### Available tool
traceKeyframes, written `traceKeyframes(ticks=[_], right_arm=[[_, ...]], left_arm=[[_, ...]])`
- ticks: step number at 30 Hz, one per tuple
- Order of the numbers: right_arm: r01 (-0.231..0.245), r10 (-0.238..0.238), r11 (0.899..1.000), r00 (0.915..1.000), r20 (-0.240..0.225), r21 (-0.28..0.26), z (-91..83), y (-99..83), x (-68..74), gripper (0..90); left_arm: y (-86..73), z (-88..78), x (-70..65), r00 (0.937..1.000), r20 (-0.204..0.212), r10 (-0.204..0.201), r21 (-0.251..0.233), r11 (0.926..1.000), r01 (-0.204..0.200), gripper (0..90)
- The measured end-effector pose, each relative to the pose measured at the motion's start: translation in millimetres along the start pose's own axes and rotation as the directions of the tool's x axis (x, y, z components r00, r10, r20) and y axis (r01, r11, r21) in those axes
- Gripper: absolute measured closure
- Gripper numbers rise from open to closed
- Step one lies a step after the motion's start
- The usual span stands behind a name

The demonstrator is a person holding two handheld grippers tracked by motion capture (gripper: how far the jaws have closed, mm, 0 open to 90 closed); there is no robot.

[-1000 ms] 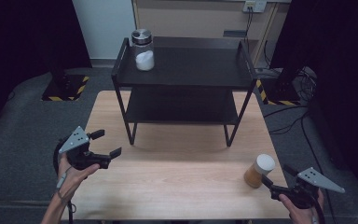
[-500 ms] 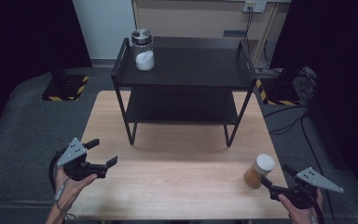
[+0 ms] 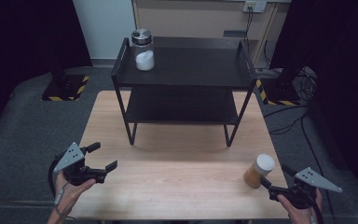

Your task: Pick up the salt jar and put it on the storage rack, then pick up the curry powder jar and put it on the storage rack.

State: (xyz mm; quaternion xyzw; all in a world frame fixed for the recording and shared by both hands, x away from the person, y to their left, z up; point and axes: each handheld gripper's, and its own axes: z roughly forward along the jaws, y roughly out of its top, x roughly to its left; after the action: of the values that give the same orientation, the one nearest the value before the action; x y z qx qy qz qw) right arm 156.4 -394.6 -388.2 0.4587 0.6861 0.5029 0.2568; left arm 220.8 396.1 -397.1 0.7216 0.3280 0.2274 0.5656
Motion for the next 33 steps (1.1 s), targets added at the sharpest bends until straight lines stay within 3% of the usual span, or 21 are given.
traceKeyframes(ticks=[12,23,28,29,33], right_arm=[[-0.001,0.001,1.000,1.0000,-0.001,-0.005,-1.8,0.1,-1.5,1.4],[0.023,-0.024,1.000,0.9961,-0.085,-0.010,-4.3,8.1,-13.6,0.9],[0.023,-0.024,1.000,0.9945,-0.102,-0.020,-7.5,13.3,-16.4,1.2],[0.030,-0.032,0.999,0.9935,-0.109,-0.019,-8.7,14.6,-17.1,1.3],[0.035,-0.036,0.999,0.9934,-0.109,-0.012,-14.8,19.3,-17.2,1.3]], left_arm=[[-2.1,0.5,-1.9,0.9995,-0.003,0.030,-0.009,0.9995,-0.030,0.5],[-5.3,-2.7,-1.2,0.9997,-0.001,0.025,-0.021,0.9995,-0.025,0.5],[-5.5,-3.1,-0.4,0.9997,-0.010,0.023,-0.007,0.9997,-0.023,0.4],[-7.0,-4.2,1.6,1.0000,-0.006,0.006,-0.021,0.9998,-0.006,0.5],[-8.5,-6.5,2.2,0.9999,-0.011,0.002,-0.030,0.9995,-0.003,0.5]])
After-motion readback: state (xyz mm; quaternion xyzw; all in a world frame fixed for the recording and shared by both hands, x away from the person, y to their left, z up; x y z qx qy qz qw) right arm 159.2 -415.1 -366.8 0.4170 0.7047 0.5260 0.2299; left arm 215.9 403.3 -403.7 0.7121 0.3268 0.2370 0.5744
